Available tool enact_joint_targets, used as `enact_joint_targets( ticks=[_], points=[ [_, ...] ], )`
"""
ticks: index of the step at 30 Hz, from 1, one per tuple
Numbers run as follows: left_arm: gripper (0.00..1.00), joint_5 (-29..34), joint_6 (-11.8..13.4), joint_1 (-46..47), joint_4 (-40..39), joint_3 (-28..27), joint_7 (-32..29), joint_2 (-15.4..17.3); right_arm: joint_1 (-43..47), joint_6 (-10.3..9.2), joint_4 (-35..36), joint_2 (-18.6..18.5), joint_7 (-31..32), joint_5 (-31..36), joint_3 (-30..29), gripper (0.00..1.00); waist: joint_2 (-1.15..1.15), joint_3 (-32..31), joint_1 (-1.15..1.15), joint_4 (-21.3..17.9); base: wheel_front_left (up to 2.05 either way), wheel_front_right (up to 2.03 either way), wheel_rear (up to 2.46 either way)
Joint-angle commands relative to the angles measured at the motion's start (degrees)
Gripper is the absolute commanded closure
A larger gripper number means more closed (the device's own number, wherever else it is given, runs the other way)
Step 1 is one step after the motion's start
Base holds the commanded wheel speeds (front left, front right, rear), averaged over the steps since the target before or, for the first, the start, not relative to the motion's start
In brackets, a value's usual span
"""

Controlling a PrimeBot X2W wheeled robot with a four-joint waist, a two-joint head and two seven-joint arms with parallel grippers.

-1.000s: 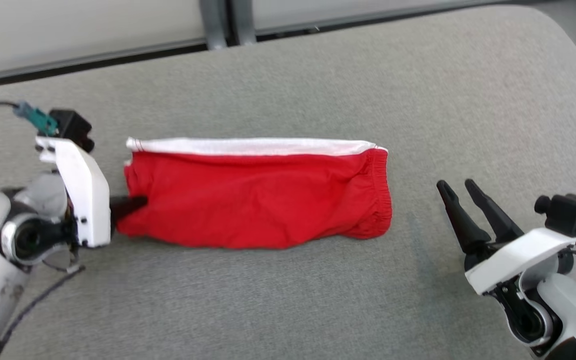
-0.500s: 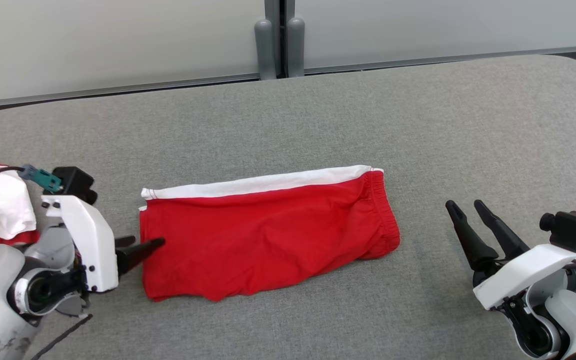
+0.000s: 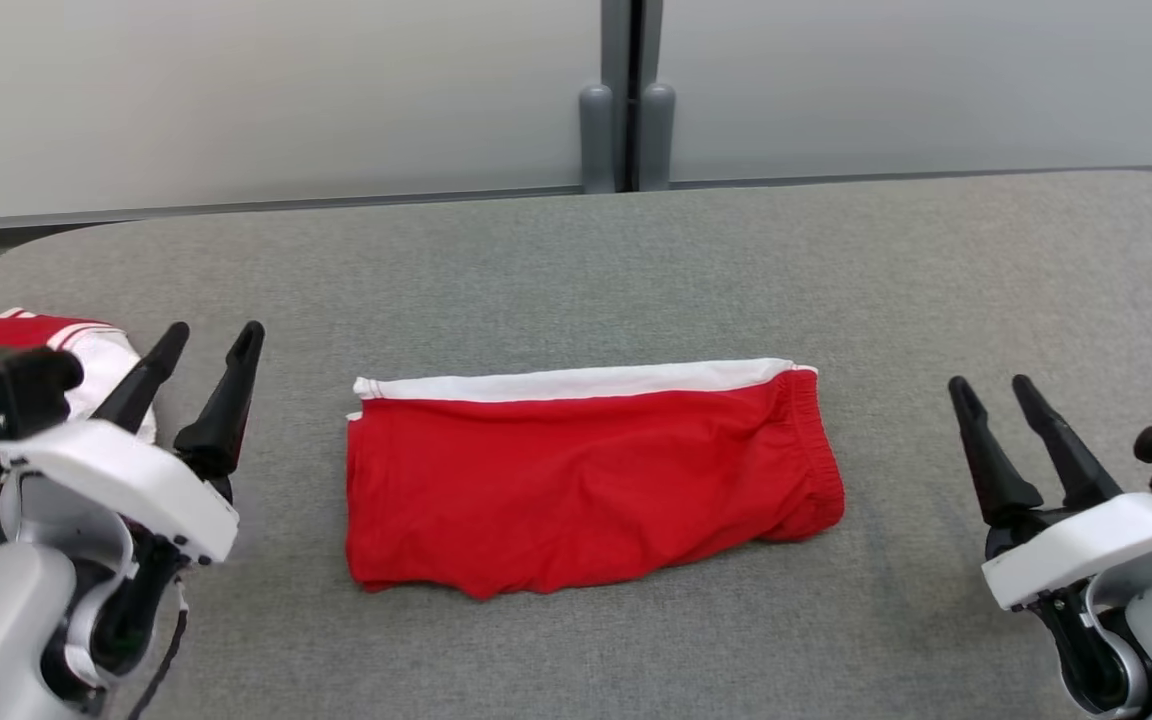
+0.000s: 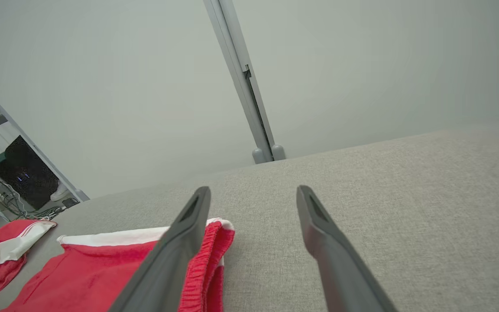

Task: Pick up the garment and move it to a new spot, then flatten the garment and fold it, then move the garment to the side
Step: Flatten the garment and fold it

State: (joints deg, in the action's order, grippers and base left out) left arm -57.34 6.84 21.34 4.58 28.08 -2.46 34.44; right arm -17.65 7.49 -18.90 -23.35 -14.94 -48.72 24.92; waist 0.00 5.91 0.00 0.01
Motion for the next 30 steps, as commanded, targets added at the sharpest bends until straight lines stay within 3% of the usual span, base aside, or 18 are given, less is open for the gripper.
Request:
enact_joint_targets(
  ticks=[1, 3, 7, 13, 17, 23, 30],
  points=[
    [0.00, 1.66, 1.00, -1.33, -1.09, -0.39, 2.44, -0.04, 1.40, 0.02, 0.55, 0.27, -0.31, 1.40, -1.67, 0.00, 0.00, -0.71, 0.00, 1.03, 0.00, 0.00, 0.00],
    [0.00, 6.06, 3.62, -3.57, -2.61, -0.01, 7.26, 0.11, 3.35, 0.02, 1.36, 1.36, -0.30, 3.64, -4.86, 0.00, 0.00, -1.30, 0.00, 1.88, 0.00, 0.00, 0.00],
    [0.00, 10.41, 7.58, -8.41, -5.32, 0.01, 15.08, -2.54, 7.16, 0.02, 4.02, 4.00, -0.32, 7.68, -9.85, 0.00, 0.00, -2.46, 0.00, 2.87, 0.00, 0.00, 0.00],
    [0.00, 16.89, 11.08, -15.71, -7.35, -2.35, 17.65, -6.80, 11.52, 0.02, 6.53, 6.95, -0.32, 11.31, -12.73, 0.00, 0.00, -3.66, 0.00, 3.16, 0.00, 0.00, 0.00],
    [0.00, 21.87, 10.22, -20.77, -9.07, -6.52, 17.67, -11.30, 13.92, 0.02, 5.82, 7.95, 0.02, 13.16, -13.46, 0.00, 0.00, -4.77, 0.00, 3.61, 0.00, 0.00, 0.00],
    [0.00, 26.22, 5.14, -25.38, -7.71, -10.87, 17.63, -17.09, 14.79, 0.02, 3.96, 9.03, 2.68, 14.44, -13.18, 0.00, 0.00, -6.02, 0.00, 5.11, 0.00, 0.00, 0.00],
    [0.00, 29.38, 0.14, -25.03, -6.07, -13.27, 17.63, -22.03, 9.31, 0.02, -0.89, 9.26, 9.16, 16.79, -11.66, 0.00, 0.00, -5.08, 0.00, 7.44, 0.00, 0.00, 0.00]
  ],
)
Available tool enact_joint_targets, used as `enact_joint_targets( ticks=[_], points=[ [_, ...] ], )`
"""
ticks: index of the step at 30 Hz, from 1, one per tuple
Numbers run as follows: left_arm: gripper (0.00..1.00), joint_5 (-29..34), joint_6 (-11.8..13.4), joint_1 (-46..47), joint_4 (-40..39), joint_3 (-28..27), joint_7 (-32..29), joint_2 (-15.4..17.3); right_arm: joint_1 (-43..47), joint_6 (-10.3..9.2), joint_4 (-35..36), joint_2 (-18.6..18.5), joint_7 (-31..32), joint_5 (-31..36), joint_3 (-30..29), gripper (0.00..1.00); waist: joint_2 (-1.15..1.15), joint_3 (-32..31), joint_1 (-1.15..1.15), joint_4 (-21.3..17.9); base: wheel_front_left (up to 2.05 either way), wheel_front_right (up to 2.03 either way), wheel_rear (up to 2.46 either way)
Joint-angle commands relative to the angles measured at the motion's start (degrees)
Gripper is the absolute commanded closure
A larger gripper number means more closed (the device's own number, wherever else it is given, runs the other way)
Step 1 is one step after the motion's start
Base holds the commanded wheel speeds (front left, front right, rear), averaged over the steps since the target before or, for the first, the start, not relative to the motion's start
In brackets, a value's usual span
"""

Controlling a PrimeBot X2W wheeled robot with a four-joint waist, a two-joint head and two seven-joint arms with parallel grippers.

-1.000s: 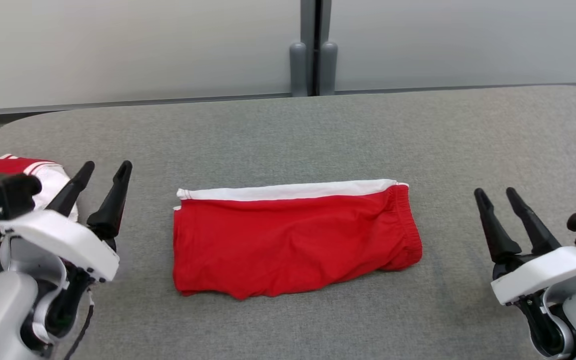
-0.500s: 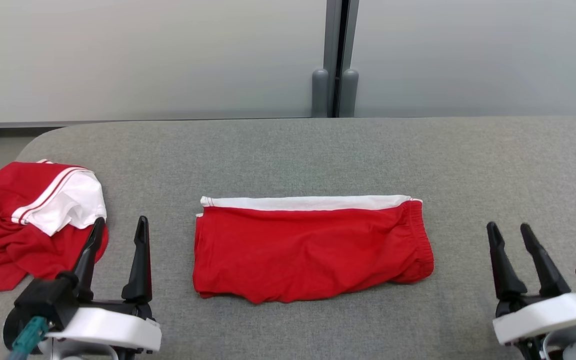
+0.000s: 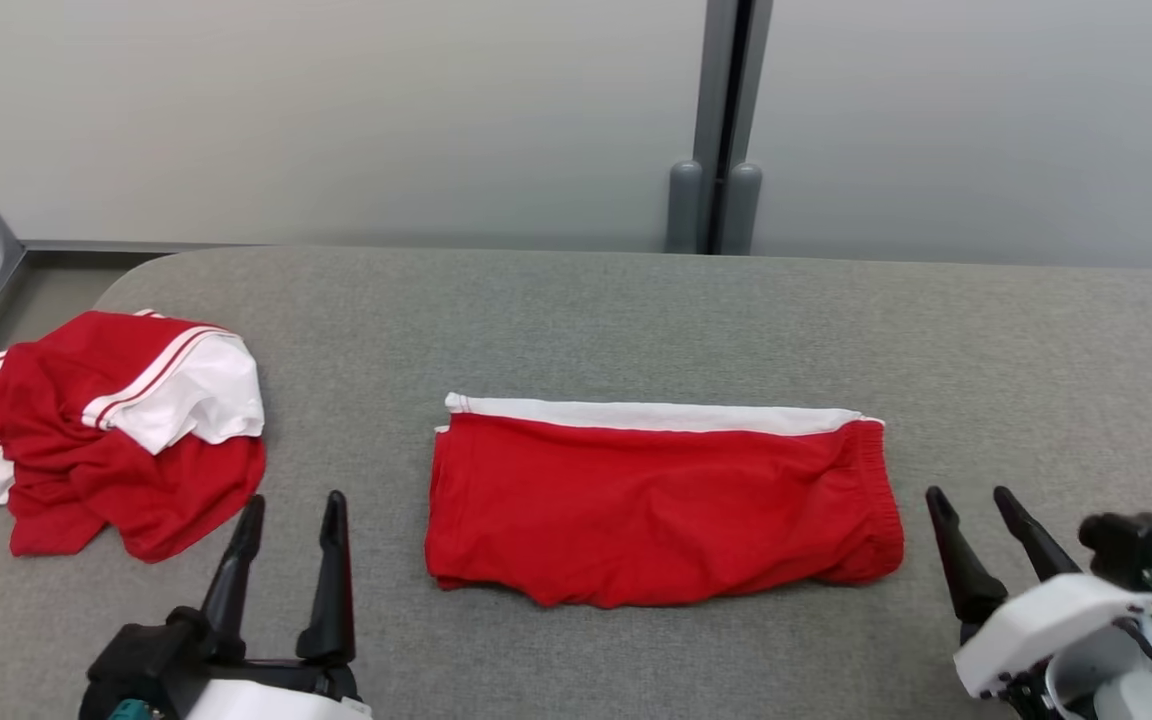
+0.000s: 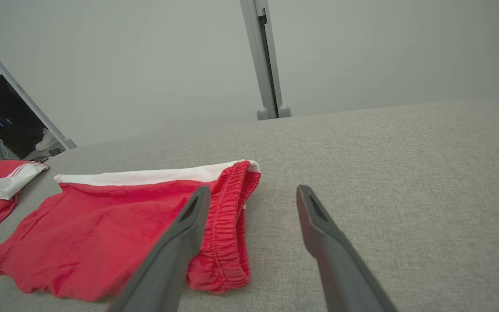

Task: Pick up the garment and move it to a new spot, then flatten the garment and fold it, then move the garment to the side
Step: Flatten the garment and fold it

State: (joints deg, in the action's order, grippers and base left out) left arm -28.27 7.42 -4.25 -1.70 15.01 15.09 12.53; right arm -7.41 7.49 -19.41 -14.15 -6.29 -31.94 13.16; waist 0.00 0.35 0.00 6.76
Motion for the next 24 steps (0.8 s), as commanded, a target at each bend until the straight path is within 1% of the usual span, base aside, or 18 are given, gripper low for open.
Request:
enact_joint_targets(
  ticks=[1, 3, 4, 6, 13, 16, 19, 24],
  points=[
    [0.00, 0.84, -1.05, 0.96, 0.58, -0.15, 0.09, -0.61, -2.01, 0.02, -1.48, 0.04, 1.38, 0.39, 0.39, 0.00, 0.00, 0.68, 0.00, 1.22, 0.00, 0.00, 0.00],
    [0.00, 1.65, -2.17, 1.41, 1.49, 0.21, 0.09, -1.51, -4.01, 0.02, -4.14, 0.23, 3.37, 0.10, 0.77, 0.00, 0.00, 1.04, 0.00, 2.39, 0.00, 0.00, 0.00],
    [0.00, 1.65, -2.17, 1.41, 1.49, 0.21, 0.09, -1.51, -4.01, 0.02, -4.14, 0.23, 3.37, 0.10, 0.77, 0.00, 0.00, 1.04, 0.00, 2.39, 0.00, 0.00, 0.00],
    [0.00, 2.26, -3.08, 1.86, 2.43, 0.28, 0.09, -2.26, -5.93, 0.02, -6.71, -0.09, 5.43, 0.64, 1.52, 0.00, 0.00, 1.52, 0.00, 3.68, 0.00, 0.00, 0.00],
    [0.00, 3.37, -5.12, 2.81, 4.26, -1.32, 0.08, -3.99, -9.91, 0.02, -15.87, 0.73, 10.55, -0.43, -1.09, 0.00, 0.00, 2.84, 0.00, 7.78, 0.00, 0.00, 0.00],
    [0.00, 3.83, -5.94, 3.26, 4.64, -1.90, 0.09, -4.59, -11.01, 0.02, -18.33, 1.51, 13.43, -3.08, -1.71, 0.00, 0.00, 3.68, 0.00, 9.01, 0.00, 0.00, 0.00],
    [0.00, 4.32, -6.42, 3.76, 4.99, -2.25, 0.09, -5.12, -12.23, 0.02, -20.62, 1.19, 16.57, -5.63, -2.59, 0.00, 0.00, 4.47, 0.00, 9.95, 0.00, 0.00, 0.00],
    [0.00, 4.95, -7.36, 4.14, 5.71, -3.02, 0.09, -5.68, -13.91, 0.02, -25.20, 1.49, 23.84, -8.80, -3.82, 0.00, 0.00, 5.44, 0.00, 10.94, 0.00, 0.00, 0.00]
  ],
)
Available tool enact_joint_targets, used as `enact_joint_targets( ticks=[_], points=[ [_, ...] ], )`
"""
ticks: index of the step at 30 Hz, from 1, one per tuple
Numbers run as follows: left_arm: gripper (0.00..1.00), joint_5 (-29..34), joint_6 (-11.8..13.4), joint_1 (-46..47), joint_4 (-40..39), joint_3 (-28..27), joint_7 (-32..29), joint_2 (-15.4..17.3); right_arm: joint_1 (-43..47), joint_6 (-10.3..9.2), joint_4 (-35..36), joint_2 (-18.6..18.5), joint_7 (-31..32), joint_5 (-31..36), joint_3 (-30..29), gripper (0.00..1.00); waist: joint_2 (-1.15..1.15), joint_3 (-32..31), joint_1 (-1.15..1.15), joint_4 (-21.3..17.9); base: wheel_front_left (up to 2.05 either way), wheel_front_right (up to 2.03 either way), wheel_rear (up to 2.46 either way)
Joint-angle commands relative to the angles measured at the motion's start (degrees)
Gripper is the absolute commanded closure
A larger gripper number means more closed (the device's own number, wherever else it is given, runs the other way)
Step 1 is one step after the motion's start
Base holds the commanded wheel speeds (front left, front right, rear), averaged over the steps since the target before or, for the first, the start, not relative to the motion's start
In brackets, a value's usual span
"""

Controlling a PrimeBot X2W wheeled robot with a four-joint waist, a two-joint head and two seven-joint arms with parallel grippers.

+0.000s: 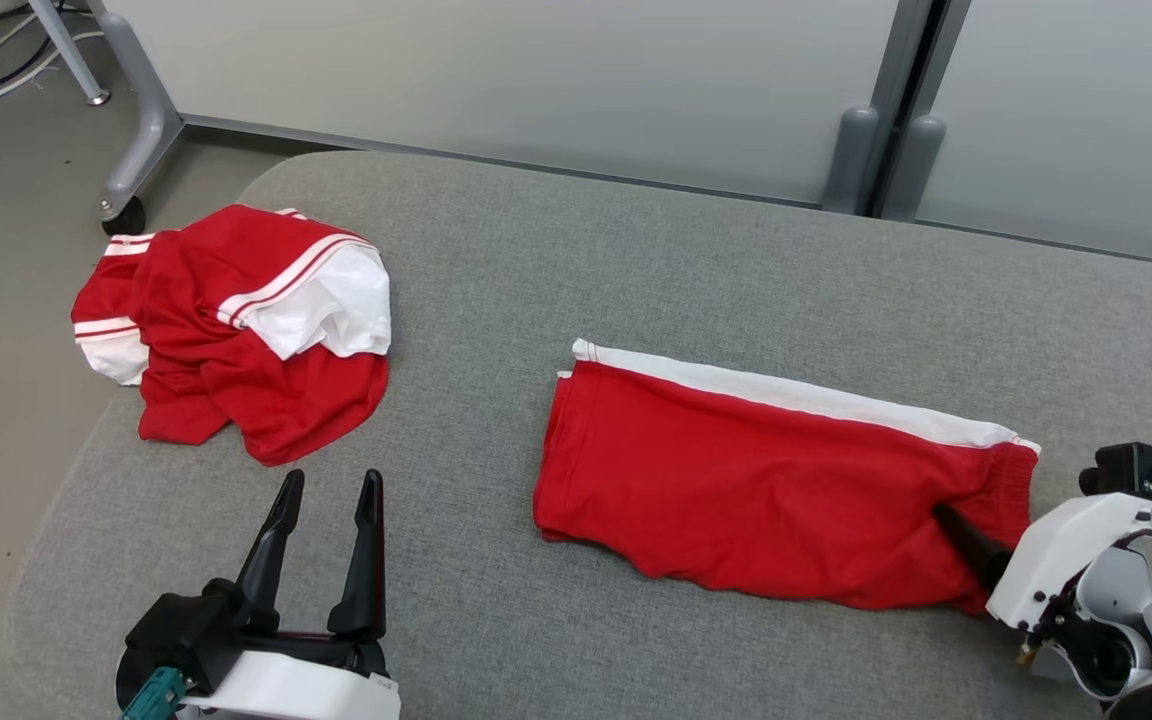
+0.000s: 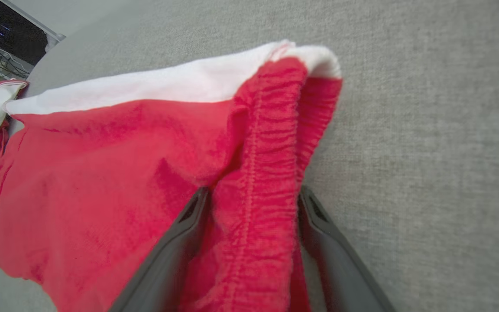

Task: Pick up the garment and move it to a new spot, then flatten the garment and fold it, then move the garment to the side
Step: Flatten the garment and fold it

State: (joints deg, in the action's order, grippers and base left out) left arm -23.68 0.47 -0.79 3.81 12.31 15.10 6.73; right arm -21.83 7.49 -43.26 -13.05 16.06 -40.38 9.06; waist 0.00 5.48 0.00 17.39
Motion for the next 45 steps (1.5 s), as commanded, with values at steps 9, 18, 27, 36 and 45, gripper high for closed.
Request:
enact_joint_targets(
  ticks=[9, 18, 27, 36, 45],
  points=[
    [0.00, 1.52, -1.08, 0.95, 1.13, -1.34, 0.08, -0.63, -1.47, 0.01, -0.22, 1.28, 2.29, -3.61, 1.00, 1.00, 0.00, -0.09, 0.00, -0.18, 0.00, 0.00, 0.00],
    [0.00, 1.97, -1.60, -0.44, 0.81, -2.36, 0.05, -1.05, -0.16, 0.01, 4.68, -3.51, 5.42, -6.58, 2.13, 1.00, 0.00, -2.18, 0.00, -6.58, 0.00, 0.00, 0.00],
    [0.00, 2.10, -2.06, -0.60, 0.93, -2.15, 0.05, -1.86, 1.42, 0.02, 9.81, -11.67, 8.44, -3.95, 1.39, 1.00, 0.00, -2.78, 0.00, -11.63, 0.00, 0.00, 0.00],
    [0.00, 2.33, -2.80, 0.89, 2.45, -1.75, 0.05, -2.37, 2.17, 0.02, 21.54, -9.98, 13.24, -7.37, 2.68, 1.00, 0.00, -2.29, 0.00, -11.60, 0.00, 0.00, 0.00],
    [0.00, 1.92, -3.06, 1.77, 3.85, -0.99, 0.05, -2.76, 2.42, 0.02, 26.32, -4.40, 15.95, -11.85, 5.37, 1.00, 0.00, -1.79, 0.00, -6.74, 0.00, 0.00, 0.00]
  ],
)
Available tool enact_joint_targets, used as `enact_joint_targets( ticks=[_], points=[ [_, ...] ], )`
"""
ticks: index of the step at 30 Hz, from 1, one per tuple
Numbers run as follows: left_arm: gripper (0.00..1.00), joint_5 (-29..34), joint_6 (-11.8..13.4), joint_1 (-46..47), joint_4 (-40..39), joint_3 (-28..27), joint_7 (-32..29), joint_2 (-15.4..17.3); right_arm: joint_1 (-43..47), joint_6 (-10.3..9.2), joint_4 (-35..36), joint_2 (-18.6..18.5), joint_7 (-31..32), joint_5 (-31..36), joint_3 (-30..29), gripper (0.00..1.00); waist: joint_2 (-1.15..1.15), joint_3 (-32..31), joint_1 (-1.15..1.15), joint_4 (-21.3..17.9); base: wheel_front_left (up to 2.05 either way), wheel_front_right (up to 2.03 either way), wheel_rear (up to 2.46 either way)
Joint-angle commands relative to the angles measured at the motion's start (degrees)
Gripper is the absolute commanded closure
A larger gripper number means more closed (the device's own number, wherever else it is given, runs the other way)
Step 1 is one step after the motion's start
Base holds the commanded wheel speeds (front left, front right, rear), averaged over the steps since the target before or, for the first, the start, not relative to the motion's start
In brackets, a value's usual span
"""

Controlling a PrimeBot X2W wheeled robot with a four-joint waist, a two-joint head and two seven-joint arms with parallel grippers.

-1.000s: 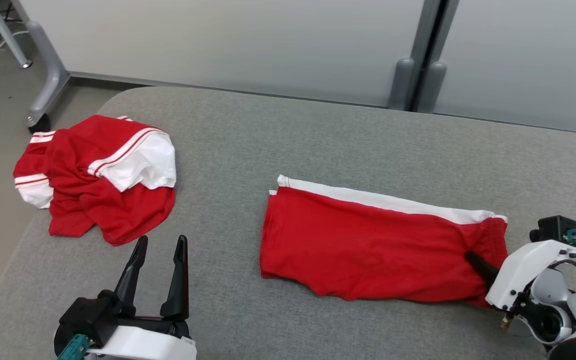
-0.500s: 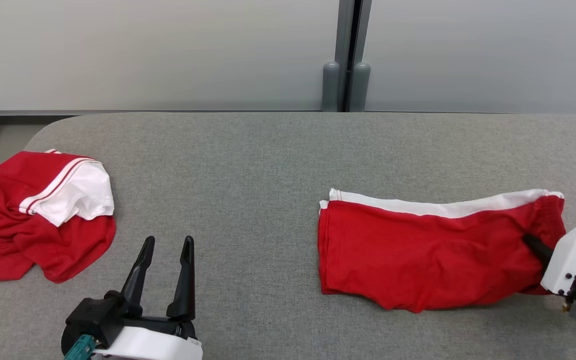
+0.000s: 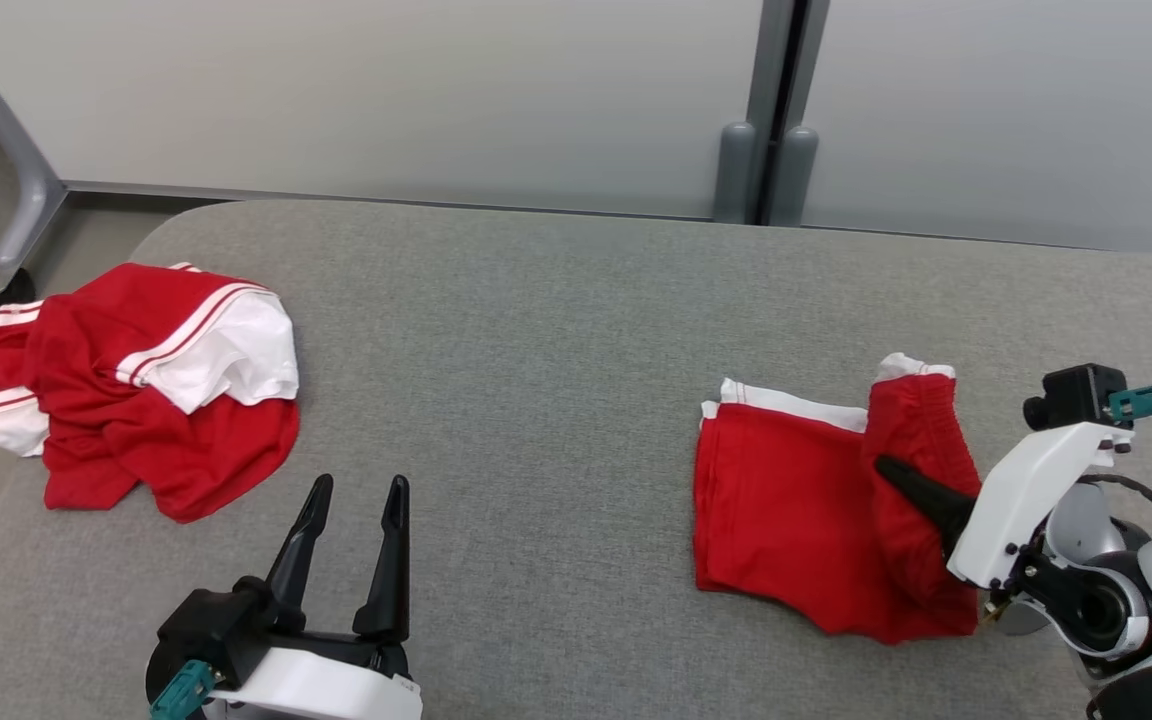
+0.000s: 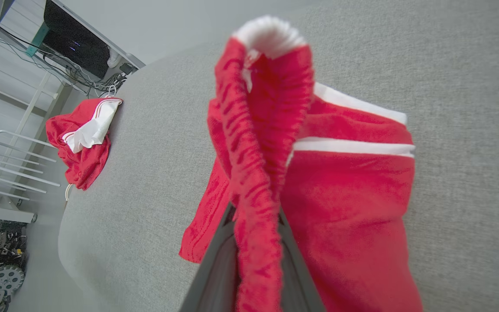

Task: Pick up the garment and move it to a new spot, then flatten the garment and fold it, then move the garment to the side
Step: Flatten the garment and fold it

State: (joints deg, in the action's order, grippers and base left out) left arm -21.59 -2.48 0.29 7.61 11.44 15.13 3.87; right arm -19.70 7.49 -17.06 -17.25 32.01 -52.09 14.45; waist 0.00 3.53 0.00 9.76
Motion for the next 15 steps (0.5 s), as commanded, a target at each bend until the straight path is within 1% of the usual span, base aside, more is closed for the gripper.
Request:
enact_joint_targets(
  ticks=[1, 8, 15],
  points=[
    [0.00, -0.22, -0.17, 0.80, 0.17, 0.04, 0.02, 0.03, 0.28, 0.02, -0.27, 0.39, -0.13, -0.22, 0.26, 1.00, 0.00, 0.27, 0.00, 1.46, 0.00, 0.00, 0.00],
    [0.00, -0.77, -0.44, 1.62, 0.61, 0.37, 0.02, -0.28, -1.51, 0.02, -5.14, 3.60, -1.72, 0.72, 1.00, 1.00, 0.00, 1.48, 0.00, 3.94, 0.00, 0.00, 0.00],
    [0.00, -0.65, -0.62, 2.26, 0.96, 0.10, 0.02, -0.51, -4.54, 0.02, -10.87, 5.62, -5.08, 1.00, 1.26, 1.00, 0.00, 2.48, 0.00, 4.00, 0.00, 0.00, 0.00]
  ],
)
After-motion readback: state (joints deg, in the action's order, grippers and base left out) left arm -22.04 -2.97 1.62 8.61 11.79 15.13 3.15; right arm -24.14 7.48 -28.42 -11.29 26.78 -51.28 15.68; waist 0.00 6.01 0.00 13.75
